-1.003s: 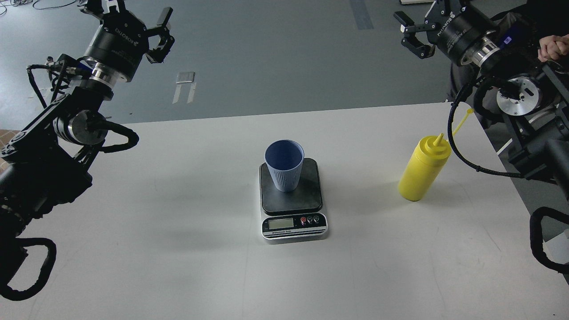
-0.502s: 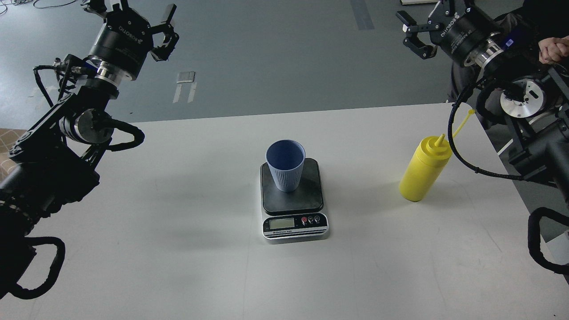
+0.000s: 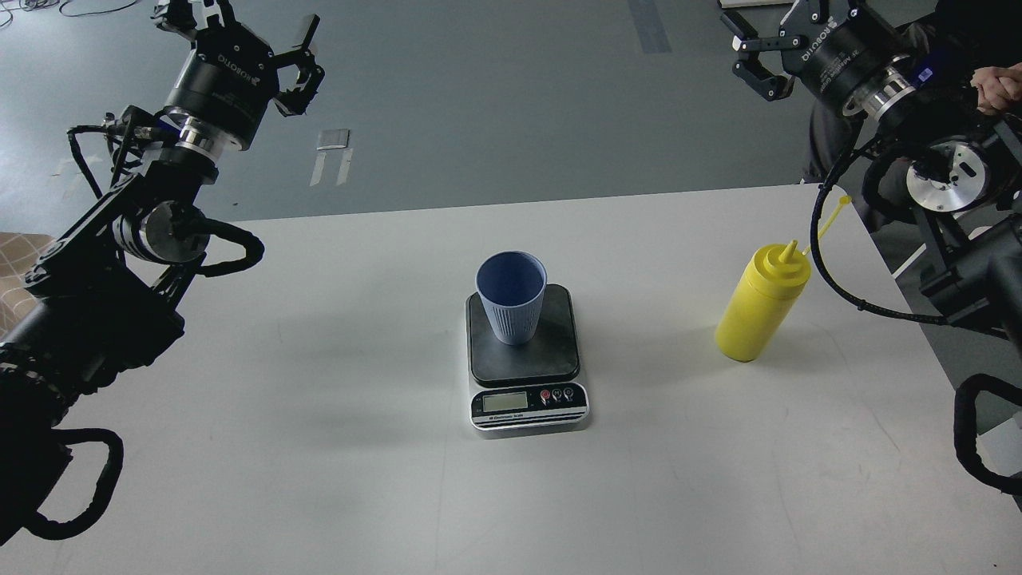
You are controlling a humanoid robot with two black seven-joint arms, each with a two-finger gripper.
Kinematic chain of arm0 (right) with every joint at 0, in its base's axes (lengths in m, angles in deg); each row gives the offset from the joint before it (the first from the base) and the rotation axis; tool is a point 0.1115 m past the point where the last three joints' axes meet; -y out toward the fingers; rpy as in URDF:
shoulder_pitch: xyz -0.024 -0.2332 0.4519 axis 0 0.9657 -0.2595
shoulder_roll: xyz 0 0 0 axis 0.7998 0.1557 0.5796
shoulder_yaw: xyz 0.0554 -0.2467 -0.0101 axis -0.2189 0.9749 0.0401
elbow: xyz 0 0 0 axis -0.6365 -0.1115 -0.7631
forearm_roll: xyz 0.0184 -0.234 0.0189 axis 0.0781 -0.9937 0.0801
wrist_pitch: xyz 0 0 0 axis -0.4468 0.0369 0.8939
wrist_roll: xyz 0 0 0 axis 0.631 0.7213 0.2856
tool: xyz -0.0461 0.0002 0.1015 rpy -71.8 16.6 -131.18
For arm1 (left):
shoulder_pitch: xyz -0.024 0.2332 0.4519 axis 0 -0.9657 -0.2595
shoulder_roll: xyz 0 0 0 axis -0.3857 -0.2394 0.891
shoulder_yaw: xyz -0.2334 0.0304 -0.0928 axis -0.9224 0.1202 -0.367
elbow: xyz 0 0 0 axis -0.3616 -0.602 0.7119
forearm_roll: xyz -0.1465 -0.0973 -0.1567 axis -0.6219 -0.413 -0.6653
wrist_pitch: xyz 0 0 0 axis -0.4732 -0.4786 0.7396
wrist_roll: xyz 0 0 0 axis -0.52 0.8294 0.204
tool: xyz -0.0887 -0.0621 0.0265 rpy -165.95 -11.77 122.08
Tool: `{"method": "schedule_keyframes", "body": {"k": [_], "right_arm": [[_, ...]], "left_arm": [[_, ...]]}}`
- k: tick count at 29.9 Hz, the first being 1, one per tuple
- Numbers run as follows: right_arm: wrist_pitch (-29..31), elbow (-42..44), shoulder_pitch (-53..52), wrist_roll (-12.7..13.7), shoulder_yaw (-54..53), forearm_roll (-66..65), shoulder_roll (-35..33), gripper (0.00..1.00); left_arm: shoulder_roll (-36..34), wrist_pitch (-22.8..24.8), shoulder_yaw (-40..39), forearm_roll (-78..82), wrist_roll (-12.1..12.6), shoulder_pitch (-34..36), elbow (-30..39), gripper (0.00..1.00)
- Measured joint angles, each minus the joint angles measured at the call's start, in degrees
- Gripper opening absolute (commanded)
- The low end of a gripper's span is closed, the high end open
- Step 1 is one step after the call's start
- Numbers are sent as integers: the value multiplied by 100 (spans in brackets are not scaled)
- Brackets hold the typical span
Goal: Pour seasoning into cup on scale with both arms
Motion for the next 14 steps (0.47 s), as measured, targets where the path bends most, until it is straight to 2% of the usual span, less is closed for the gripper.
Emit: {"method": "schedule_keyframes", "body": {"k": [14], "right_arm": [[0, -30, 164, 16, -333, 498, 80, 100]], "left_arm": [[2, 0, -104, -77, -7, 0, -4, 98]]}}
